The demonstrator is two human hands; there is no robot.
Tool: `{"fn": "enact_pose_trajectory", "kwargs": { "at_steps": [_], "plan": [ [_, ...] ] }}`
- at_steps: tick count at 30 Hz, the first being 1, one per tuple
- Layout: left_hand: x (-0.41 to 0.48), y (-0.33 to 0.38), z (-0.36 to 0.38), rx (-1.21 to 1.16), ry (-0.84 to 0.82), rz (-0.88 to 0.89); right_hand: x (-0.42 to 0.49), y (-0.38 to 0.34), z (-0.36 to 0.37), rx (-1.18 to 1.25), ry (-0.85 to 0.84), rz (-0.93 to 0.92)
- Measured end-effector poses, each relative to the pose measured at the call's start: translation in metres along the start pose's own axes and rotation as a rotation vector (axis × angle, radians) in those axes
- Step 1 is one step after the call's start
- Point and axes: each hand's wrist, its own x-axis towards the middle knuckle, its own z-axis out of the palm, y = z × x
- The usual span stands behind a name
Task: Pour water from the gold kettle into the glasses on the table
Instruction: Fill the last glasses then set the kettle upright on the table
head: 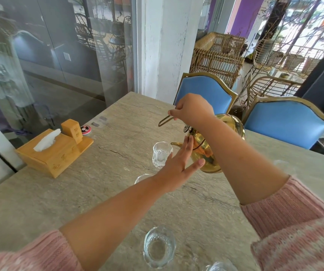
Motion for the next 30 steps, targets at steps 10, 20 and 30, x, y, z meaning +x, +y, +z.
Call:
{"fn": "enact_pose_trajectory", "kwargs": {
  "at_steps": [10, 20, 30],
  "plan": [
    [-0.006, -0.009, 0.004, 0.008, -0.017, -0.014, -0.010, 0.011, 0.016, 0.061, 0.057, 0.073],
    [-0.019, 0.002, 0.004, 0.129, -0.101, -0.026, -0.049, 0.038, 0.004, 0.472, 0.177, 0.178],
    [-0.029, 0.029, 0.018, 0.321, -0.106, 0.131, -0.111, 0.091, -0.032, 1.103, -0.067, 0.407]
  ]
}}
